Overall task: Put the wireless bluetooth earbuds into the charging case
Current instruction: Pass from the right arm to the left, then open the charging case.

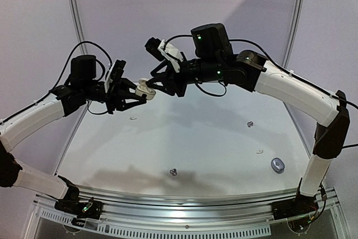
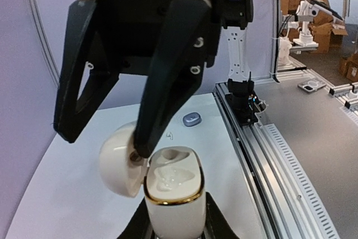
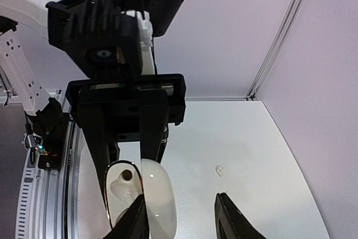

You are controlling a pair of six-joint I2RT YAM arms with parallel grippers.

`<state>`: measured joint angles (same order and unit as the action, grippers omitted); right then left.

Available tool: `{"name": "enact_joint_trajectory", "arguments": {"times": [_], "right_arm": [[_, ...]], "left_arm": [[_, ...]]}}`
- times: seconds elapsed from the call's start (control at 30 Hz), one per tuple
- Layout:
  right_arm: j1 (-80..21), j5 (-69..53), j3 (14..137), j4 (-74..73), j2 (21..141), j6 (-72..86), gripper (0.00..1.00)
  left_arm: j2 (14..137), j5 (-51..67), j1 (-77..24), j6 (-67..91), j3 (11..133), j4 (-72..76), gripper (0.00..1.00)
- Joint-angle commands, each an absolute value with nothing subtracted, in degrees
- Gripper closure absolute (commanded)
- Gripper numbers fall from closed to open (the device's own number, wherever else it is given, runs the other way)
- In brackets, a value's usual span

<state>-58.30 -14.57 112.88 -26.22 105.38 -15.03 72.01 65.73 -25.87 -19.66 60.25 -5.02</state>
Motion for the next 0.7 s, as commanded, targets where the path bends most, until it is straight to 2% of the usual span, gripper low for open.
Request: {"name": "enact_joint_trajectory", "arguments": {"times": [0.0,0.2,0.37,0.67], "right_arm": [[-56.9,-17.9,112.1,-27.8,106.2,-12.5,0.60],[-56.2,-21.5,112.3,-28.5,106.7,-11.8,0.59],[-55.7,-24.3,113.3,-29.9,107.5,-11.1,0.56],[-54.6,-29.4,114.5,-28.8,108.1,-8.8,0.41]], "left_arm": [[71.6,67.8,-26.3,-31.5,59.3,-9.2,1.00],[72.3,67.9,-26.3,-33.4,58.9,-9.0,1.00],[72.8,67.9,-26.3,-26.7,57.1,-4.4,1.00],[73.2,65.4,-26.2,-18.4,54.4,1.9,1.00]]}}
